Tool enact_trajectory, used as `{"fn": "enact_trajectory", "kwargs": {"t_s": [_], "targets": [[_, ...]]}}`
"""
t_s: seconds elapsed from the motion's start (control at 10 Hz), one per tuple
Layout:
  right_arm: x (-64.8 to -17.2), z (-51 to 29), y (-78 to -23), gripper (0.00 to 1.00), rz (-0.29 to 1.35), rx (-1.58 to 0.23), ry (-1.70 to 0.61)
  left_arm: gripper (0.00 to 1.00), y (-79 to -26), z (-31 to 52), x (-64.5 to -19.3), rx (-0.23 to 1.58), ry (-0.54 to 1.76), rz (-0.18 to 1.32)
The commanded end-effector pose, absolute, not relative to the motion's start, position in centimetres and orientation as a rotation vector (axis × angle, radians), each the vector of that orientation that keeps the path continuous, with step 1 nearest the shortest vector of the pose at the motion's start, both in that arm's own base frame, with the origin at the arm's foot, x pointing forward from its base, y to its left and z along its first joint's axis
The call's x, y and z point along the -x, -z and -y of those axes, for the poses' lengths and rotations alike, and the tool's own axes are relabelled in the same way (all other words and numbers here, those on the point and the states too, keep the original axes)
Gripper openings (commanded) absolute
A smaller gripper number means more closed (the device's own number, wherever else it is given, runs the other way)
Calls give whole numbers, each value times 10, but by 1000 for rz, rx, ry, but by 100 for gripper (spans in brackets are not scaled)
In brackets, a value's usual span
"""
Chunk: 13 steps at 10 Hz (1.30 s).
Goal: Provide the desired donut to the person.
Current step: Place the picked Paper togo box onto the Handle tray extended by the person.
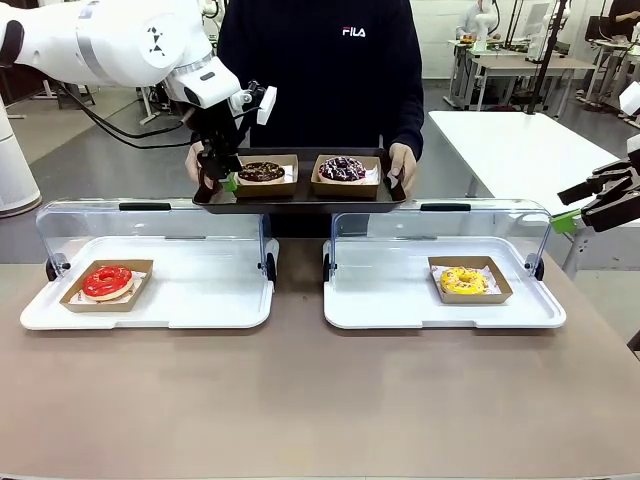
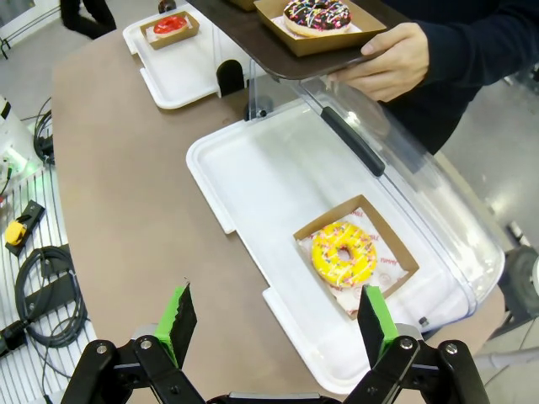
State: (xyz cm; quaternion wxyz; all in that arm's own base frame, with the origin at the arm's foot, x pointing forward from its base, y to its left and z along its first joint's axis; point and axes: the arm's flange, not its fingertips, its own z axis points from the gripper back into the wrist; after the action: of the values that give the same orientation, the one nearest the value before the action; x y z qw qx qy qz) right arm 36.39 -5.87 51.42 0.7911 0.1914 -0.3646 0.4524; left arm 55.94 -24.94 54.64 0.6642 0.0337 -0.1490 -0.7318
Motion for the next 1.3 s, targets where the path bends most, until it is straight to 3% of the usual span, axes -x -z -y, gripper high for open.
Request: {"fn": "enact_trajectory", "kwargs": {"t_s": [0.0, 0.7, 1.2], "targets": [[-364, 60, -512, 100, 786, -417, -987, 100, -556, 246, -557, -74, 1651, 322], [-364, 60, -512, 100, 786, -417, -987, 100, -561, 243, -542, 21, 1664, 252], [-364, 60, -512, 100, 786, -417, -987, 100, -558, 245, -548, -47, 1659, 275]]}}
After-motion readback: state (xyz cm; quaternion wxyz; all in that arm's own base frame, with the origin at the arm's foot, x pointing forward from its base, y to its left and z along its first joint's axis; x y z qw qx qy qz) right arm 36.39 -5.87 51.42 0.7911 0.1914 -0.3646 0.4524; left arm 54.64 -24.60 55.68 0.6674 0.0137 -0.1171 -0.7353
